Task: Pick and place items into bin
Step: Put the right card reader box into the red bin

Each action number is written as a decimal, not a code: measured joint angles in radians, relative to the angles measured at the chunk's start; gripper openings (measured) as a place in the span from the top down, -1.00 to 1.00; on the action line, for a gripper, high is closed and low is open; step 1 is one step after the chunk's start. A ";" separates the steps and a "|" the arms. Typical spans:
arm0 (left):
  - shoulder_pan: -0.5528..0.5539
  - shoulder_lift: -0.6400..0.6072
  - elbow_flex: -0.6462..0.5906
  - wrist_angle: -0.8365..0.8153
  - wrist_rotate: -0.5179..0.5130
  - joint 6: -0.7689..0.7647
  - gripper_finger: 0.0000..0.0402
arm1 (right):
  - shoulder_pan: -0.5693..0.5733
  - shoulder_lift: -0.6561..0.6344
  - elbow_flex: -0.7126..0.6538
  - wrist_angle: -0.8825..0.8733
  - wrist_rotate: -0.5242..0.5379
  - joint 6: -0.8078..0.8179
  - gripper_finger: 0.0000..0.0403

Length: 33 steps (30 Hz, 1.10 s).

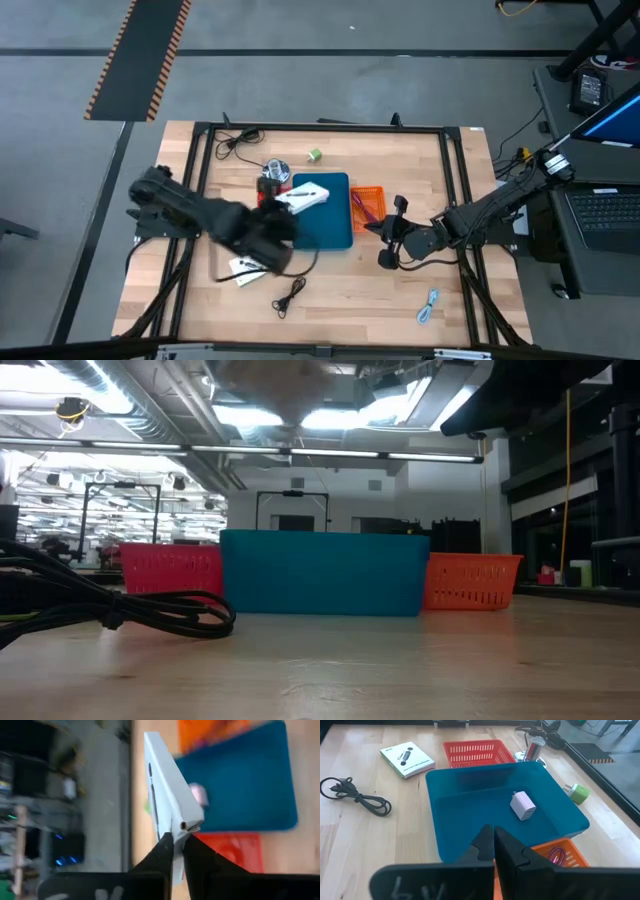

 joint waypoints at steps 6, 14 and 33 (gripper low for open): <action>-0.113 -0.091 0.003 -0.002 -0.154 -0.141 0.92 | 0.000 0.000 0.000 0.000 0.000 0.001 1.00; -0.073 -0.052 -0.003 -0.001 -0.043 -0.176 0.93 | 0.000 0.000 0.000 0.000 0.000 0.009 1.00; 0.114 0.093 -0.003 -0.001 0.387 -0.265 0.94 | 0.002 0.000 -0.001 -0.024 -0.010 0.025 1.00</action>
